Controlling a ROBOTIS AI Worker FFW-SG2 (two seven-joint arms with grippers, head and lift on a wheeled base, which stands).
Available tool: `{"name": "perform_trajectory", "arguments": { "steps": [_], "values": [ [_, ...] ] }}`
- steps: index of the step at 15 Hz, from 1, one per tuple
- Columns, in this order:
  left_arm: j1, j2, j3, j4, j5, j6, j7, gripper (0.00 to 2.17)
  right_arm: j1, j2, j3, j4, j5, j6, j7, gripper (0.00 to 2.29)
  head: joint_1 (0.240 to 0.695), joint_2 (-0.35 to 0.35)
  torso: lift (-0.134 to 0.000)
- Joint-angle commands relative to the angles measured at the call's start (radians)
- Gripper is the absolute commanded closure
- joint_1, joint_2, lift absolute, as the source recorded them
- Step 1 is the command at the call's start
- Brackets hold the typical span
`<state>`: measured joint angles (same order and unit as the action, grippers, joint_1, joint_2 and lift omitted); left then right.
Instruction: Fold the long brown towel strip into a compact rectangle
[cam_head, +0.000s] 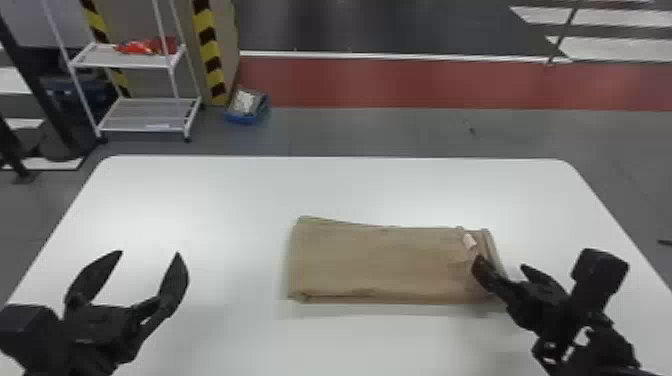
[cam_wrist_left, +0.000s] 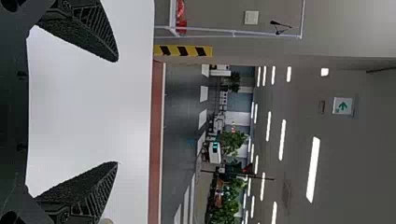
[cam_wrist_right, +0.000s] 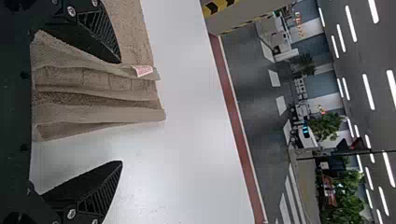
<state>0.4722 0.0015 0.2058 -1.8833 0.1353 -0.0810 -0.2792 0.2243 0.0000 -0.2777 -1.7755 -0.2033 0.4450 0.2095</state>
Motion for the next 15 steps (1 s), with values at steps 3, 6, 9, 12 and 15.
{"name": "perform_trajectory", "arguments": {
  "steps": [3,6,9,12,15],
  "values": [
    [-0.010,-0.004,0.000,0.013,0.000,0.001,0.000,0.09,-0.037,0.001,0.015,0.057,0.038,0.033,0.021,0.52,0.695,-0.032,-0.110],
    [-0.012,-0.004,0.003,0.020,0.000,0.001,0.000,0.09,-0.031,0.001,0.025,0.037,0.038,0.036,0.039,1.40,0.695,-0.019,-0.110],
    [-0.012,-0.004,0.003,0.021,0.000,0.001,0.000,0.09,-0.014,0.001,0.026,0.002,0.035,0.045,0.045,1.74,0.695,-0.011,-0.110],
    [-0.012,-0.004,0.001,0.020,0.000,0.001,0.000,0.09,-0.005,0.001,0.023,-0.041,-0.002,0.048,0.045,1.99,0.695,-0.008,-0.110],
    [-0.010,-0.004,0.004,0.020,0.000,0.001,0.000,0.09,0.017,0.001,0.034,-0.159,-0.084,0.045,0.045,1.99,0.695,-0.005,-0.110]
  ]
}}
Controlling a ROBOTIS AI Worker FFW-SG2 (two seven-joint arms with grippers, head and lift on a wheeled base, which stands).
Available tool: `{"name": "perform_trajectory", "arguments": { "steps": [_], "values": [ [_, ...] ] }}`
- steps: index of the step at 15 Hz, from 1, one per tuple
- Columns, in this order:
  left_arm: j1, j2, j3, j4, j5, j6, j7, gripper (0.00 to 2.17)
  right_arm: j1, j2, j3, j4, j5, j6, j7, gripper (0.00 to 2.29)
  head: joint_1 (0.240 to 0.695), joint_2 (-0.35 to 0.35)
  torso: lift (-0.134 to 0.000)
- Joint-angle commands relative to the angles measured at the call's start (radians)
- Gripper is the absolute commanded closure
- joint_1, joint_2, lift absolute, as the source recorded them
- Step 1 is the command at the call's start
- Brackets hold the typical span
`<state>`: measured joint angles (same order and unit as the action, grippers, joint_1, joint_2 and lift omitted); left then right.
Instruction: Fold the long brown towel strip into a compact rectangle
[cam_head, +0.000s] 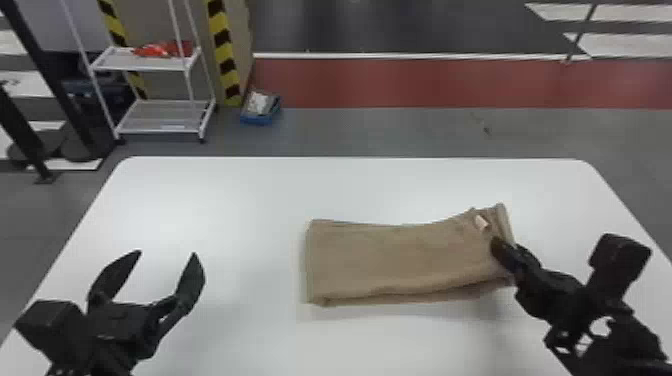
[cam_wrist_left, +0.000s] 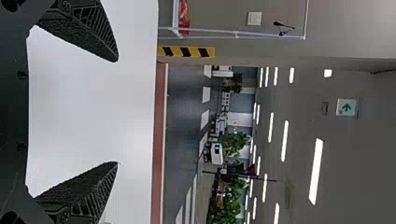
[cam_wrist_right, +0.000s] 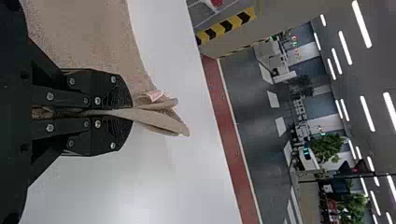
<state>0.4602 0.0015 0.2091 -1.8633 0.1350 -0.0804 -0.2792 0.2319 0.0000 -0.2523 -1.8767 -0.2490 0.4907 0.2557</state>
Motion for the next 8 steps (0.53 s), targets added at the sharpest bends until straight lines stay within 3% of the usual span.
{"name": "perform_trajectory", "arguments": {
  "steps": [1,4,8],
  "values": [
    [0.003,-0.004,0.001,-0.004,0.000,0.000,0.000,0.09,0.020,0.001,0.031,-0.102,-0.056,0.003,-0.001,1.99,0.695,0.003,-0.110],
    [0.008,-0.004,0.001,-0.005,0.000,0.000,-0.002,0.09,0.041,0.001,0.148,-0.208,-0.059,0.000,-0.007,1.99,0.695,0.035,-0.110],
    [0.012,-0.004,-0.001,-0.005,0.003,-0.003,-0.003,0.09,0.032,0.001,0.370,-0.208,0.043,-0.010,-0.039,1.99,0.695,0.147,-0.110]
  ]
}}
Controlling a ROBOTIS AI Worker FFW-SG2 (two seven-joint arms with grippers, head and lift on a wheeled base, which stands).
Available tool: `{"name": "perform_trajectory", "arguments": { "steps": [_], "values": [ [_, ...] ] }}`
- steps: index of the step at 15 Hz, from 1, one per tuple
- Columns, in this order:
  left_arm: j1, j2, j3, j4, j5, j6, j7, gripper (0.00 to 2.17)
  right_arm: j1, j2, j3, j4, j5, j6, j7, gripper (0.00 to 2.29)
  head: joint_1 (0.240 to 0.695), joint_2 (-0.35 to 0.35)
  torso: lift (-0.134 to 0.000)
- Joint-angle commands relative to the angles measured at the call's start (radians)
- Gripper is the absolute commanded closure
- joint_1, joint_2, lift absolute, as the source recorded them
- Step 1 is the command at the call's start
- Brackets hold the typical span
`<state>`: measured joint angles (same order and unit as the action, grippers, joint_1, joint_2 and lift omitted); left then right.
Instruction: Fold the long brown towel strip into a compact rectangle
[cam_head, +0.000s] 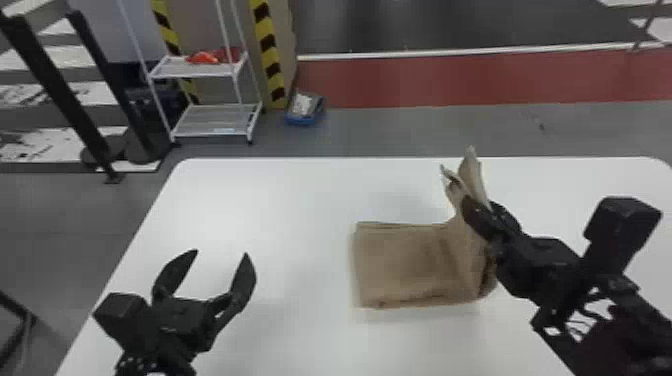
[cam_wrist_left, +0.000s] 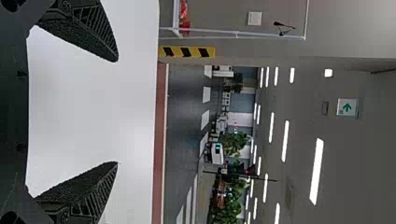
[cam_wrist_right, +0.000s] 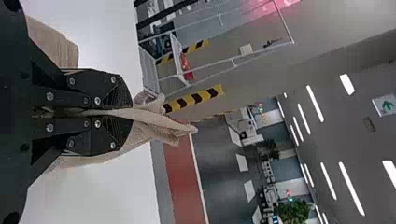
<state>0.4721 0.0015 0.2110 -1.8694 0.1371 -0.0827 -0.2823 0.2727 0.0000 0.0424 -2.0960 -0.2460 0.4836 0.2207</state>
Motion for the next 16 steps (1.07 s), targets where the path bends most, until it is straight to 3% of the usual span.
{"name": "perform_trajectory", "arguments": {
  "steps": [1,3,5,6,7,8,11,13,15,16],
  "values": [
    [0.000,-0.004,-0.002,0.004,0.001,-0.001,0.000,0.09,-0.020,0.001,0.123,0.031,0.073,-0.003,-0.021,1.99,0.695,0.176,-0.110],
    [-0.001,-0.004,-0.002,0.007,0.004,0.002,-0.002,0.09,-0.038,0.001,0.215,0.082,0.151,-0.006,-0.055,1.99,0.695,0.239,-0.110],
    [-0.001,-0.004,-0.001,0.010,0.006,0.002,-0.002,0.09,-0.047,0.001,0.255,0.126,0.165,-0.003,-0.058,1.85,0.695,0.279,-0.110],
    [-0.001,-0.004,0.001,0.013,0.007,0.002,-0.002,0.09,-0.047,0.001,0.266,0.133,0.168,0.001,-0.058,1.45,0.695,0.310,-0.110],
    [-0.003,-0.004,0.001,0.018,0.007,0.002,-0.002,0.09,-0.047,0.001,0.275,0.140,0.168,0.004,-0.058,0.48,0.695,0.323,-0.110],
    [-0.004,-0.004,0.001,0.022,0.009,0.002,-0.003,0.09,-0.047,0.001,0.283,0.145,0.165,-0.003,-0.057,0.00,0.695,0.331,-0.110],
    [-0.006,-0.004,0.001,0.027,0.012,-0.001,-0.012,0.09,-0.035,0.001,0.286,0.171,0.123,-0.156,-0.040,0.04,0.695,0.350,-0.110],
    [-0.004,-0.004,-0.001,0.027,0.013,-0.001,-0.017,0.09,-0.053,0.001,0.269,0.194,0.102,-0.159,-0.040,0.11,0.695,0.350,-0.110],
    [-0.004,-0.004,-0.002,0.027,0.015,0.002,-0.021,0.09,-0.102,0.001,0.261,0.246,0.106,-0.138,-0.040,0.73,0.695,0.350,-0.110],
    [-0.006,-0.004,-0.004,0.029,0.015,-0.001,-0.021,0.09,-0.130,0.001,0.261,0.275,0.120,-0.116,-0.047,1.44,0.695,0.345,-0.110]
  ]
}}
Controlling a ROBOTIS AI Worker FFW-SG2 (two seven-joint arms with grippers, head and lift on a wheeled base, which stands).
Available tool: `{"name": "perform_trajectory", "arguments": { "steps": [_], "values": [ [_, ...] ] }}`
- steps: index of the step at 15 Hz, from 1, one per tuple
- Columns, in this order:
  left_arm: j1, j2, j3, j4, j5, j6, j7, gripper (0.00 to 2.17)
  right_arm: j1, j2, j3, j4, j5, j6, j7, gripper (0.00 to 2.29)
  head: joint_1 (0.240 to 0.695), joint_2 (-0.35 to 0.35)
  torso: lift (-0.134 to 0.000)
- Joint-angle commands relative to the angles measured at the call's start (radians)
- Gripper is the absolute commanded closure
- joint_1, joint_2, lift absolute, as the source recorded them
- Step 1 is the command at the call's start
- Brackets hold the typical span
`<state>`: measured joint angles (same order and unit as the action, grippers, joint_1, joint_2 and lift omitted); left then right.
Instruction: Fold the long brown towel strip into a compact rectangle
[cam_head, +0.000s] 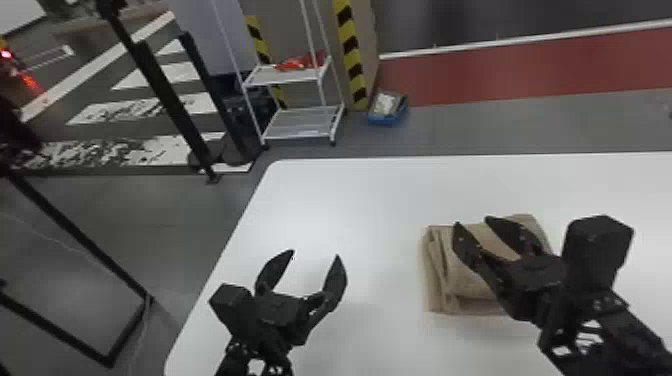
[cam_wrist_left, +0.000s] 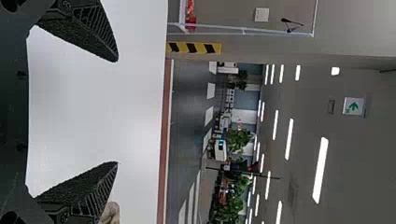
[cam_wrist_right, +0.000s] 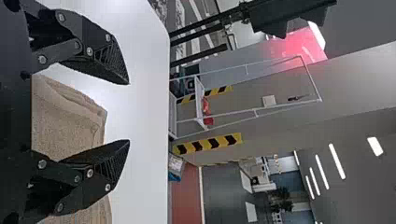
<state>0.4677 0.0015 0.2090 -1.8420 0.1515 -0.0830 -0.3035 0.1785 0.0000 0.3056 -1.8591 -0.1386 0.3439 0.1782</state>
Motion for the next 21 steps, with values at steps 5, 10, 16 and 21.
{"name": "perform_trajectory", "arguments": {
  "steps": [5,10,16,21],
  "values": [
    [-0.009,-0.004,-0.019,0.007,-0.001,0.003,-0.002,0.09,-0.102,0.001,0.023,0.158,0.057,0.076,-0.039,2.04,0.695,0.318,-0.110],
    [-0.009,-0.004,-0.023,0.006,-0.003,0.003,-0.005,0.09,-0.097,0.001,0.096,0.175,0.088,0.134,-0.031,2.04,0.695,0.326,-0.110],
    [-0.006,-0.004,-0.023,0.000,-0.001,0.003,-0.005,0.09,0.007,0.001,0.104,0.081,0.106,0.079,0.037,2.04,0.695,0.350,-0.110],
    [-0.007,-0.004,-0.025,-0.002,-0.001,0.003,-0.005,0.09,0.058,0.001,0.152,-0.003,0.097,0.060,0.116,2.04,0.695,0.350,-0.110]
  ]
}}
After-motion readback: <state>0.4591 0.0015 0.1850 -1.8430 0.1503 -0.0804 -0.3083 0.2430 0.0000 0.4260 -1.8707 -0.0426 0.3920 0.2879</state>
